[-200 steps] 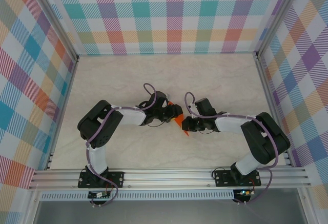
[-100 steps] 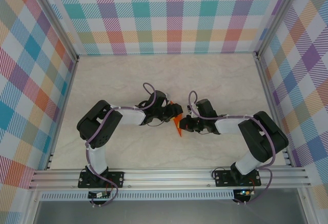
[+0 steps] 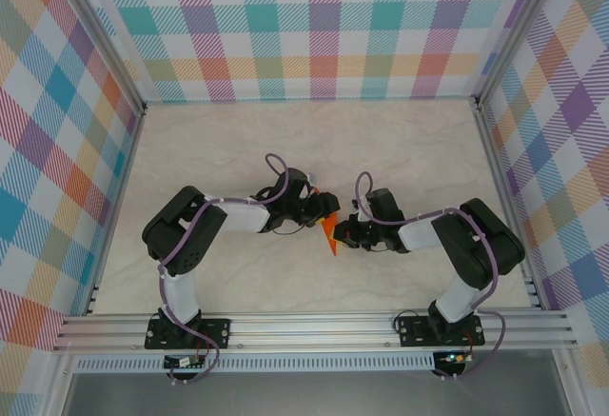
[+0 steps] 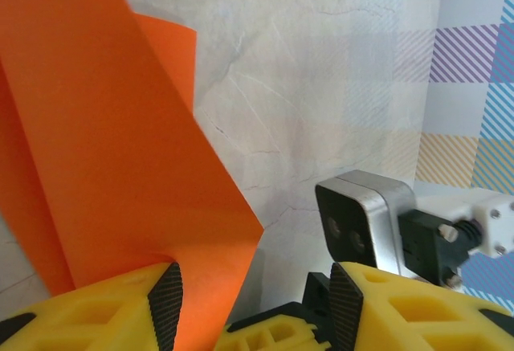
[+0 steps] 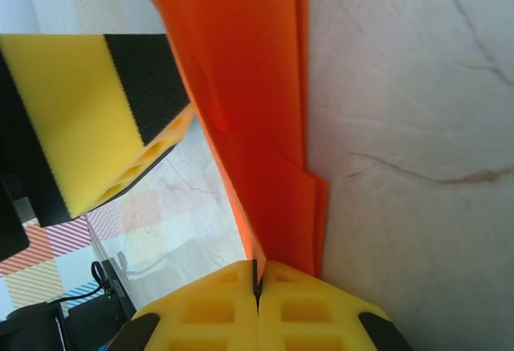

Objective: Fold a paper plane with a square sheet of paper (pick it up from the middle)
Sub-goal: Fold the wing for the fifth time at the center of the table.

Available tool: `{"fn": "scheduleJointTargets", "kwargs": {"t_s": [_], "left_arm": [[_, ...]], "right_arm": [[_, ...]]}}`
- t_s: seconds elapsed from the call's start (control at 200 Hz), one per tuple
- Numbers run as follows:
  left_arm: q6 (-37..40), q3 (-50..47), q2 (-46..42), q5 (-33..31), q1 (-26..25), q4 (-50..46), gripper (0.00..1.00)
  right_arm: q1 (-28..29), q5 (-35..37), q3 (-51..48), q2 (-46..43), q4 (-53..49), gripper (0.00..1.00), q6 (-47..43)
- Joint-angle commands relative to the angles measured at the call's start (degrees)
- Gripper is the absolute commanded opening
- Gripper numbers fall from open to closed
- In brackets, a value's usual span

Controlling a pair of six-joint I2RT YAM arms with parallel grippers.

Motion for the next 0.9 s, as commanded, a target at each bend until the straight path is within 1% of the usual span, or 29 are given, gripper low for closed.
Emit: {"fn": "scheduleJointTargets", "kwargs": {"t_s": [0.0,0.26,0.455,0.58,0.745,0.895], "left_arm": [[1.0,0.3,0.0,2.1,0.5,2.3,0.54],[0.7,1.0,0.9,3.8,0.6,3.3,0.54],[1.1,0.4,-1.5,4.1,0.3,3.3,0.56],[1.1,0.7,-0.1,4.6,0.3,3.5,0.56],[1.1,1.1,2.6,3.2,0.3,3.0,0.55],[0.9,1.2,3.9,-0.1,0.4,-0.5,0.54]], "right_arm": [[-0.6,-1.0,-1.1,1.8,2.3,0.02,2.0],[-1.0,-0.5,-1.5,2.5,1.3,0.02,2.2],[-1.2,-0.7,-1.1,2.1,0.5,0.02,2.2],[-1.3,-0.8,-0.8,2.3,0.4,0.02,2.3],[-1.3,-0.7,-0.8,2.0,-0.1,0.02,2.4],[-1.3,-0.2,-0.8,1.5,-1.2,0.04,2.1]]}}
